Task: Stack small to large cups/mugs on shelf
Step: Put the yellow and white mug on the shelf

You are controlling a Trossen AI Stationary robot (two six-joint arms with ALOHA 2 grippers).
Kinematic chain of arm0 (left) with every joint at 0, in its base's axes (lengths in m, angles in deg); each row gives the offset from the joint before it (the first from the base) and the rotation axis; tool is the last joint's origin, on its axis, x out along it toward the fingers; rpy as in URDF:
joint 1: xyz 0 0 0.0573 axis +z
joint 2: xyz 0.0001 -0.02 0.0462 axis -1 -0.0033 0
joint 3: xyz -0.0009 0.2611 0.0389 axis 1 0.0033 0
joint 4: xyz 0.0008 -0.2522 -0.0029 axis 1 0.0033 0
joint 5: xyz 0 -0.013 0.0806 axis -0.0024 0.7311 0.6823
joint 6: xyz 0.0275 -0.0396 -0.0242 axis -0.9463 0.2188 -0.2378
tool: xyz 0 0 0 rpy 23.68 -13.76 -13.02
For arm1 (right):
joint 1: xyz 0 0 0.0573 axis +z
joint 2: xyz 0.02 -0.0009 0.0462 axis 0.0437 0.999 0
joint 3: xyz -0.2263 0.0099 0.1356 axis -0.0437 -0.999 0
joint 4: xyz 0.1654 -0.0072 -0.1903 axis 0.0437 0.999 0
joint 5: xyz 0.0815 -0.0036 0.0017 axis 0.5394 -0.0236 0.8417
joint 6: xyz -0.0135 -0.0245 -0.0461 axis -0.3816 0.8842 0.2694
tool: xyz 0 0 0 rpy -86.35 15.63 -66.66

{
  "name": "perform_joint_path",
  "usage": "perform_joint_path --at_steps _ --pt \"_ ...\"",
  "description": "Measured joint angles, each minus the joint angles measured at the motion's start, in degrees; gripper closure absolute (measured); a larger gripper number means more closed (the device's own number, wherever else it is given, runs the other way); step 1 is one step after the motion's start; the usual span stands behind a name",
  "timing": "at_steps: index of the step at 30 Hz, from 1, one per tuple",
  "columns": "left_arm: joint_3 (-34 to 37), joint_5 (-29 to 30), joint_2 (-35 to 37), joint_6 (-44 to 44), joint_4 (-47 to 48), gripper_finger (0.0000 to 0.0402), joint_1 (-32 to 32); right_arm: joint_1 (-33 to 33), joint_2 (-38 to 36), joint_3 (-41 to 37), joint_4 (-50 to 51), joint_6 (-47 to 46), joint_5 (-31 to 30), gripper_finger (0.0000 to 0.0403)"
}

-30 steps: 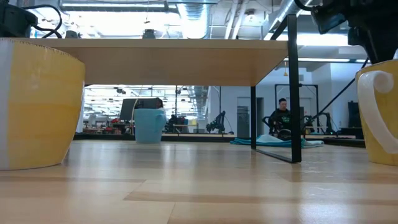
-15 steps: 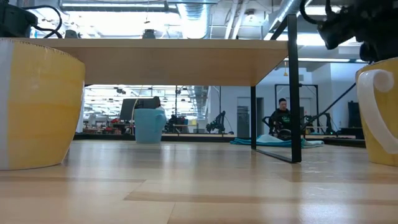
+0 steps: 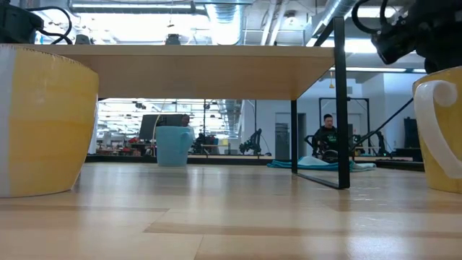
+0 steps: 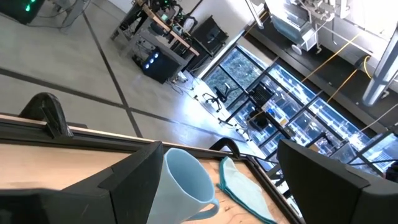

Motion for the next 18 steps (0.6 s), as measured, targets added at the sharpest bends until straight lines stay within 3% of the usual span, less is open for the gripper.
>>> perform_joint_path --at_steps 6,18 --pt "0.0 0.0 0.0 -0.1 0.0 0.0093 0.0 0.0 0.0 0.0 0.0 -2.1 1.6 0.0294" --pt "0.0 0.0 0.0 -0.2 0.0 0.0093 0.0 0.0 0.1 -0.4 0.5 -4.9 2.8 0.0296"
